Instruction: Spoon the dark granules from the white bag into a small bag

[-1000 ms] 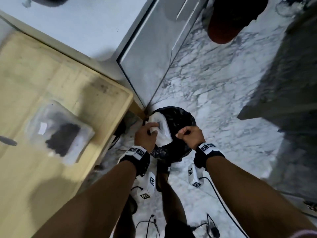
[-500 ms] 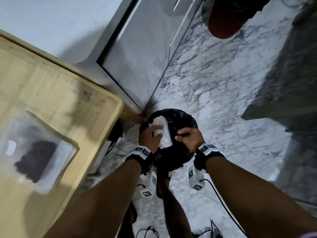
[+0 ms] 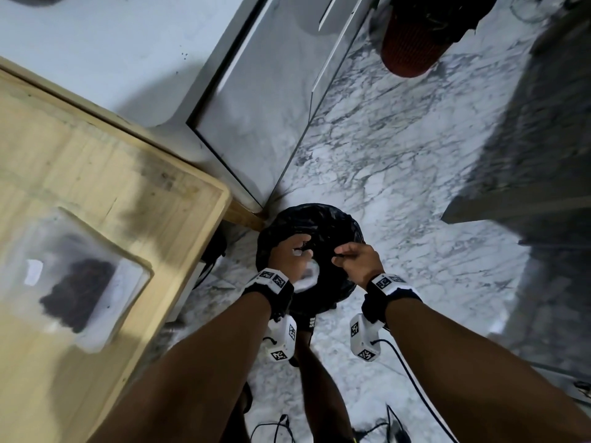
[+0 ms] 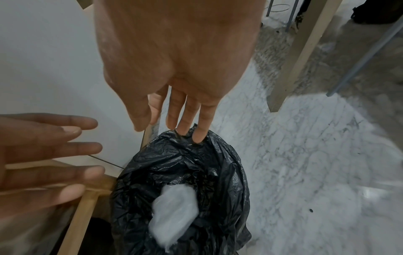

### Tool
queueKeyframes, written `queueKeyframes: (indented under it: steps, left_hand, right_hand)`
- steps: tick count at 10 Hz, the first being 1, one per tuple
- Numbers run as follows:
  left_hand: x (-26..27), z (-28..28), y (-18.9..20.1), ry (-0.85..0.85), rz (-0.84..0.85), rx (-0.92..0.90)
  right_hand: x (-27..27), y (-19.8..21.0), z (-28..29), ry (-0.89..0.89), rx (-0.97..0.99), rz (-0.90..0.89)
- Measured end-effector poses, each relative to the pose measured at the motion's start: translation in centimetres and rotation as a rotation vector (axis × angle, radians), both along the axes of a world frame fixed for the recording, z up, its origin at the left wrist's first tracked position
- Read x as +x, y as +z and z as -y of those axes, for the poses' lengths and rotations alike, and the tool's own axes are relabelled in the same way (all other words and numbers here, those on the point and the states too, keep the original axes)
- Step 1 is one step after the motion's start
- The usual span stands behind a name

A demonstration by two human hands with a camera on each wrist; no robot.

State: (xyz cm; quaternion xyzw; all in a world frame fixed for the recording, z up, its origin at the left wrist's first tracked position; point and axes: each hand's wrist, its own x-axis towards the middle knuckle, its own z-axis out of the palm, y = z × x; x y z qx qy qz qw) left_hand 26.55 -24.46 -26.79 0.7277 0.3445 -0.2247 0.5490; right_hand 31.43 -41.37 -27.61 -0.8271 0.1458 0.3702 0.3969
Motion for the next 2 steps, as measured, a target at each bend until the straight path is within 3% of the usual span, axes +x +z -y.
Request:
queueKeyframes:
  steps: [2]
  left_hand:
    - [-0.31, -0.48, 0.26, 0.009, 0.047, 0.007]
  right_hand:
    - [-0.81, 0.24, -0.29, -0.034, 0.032, 0.019]
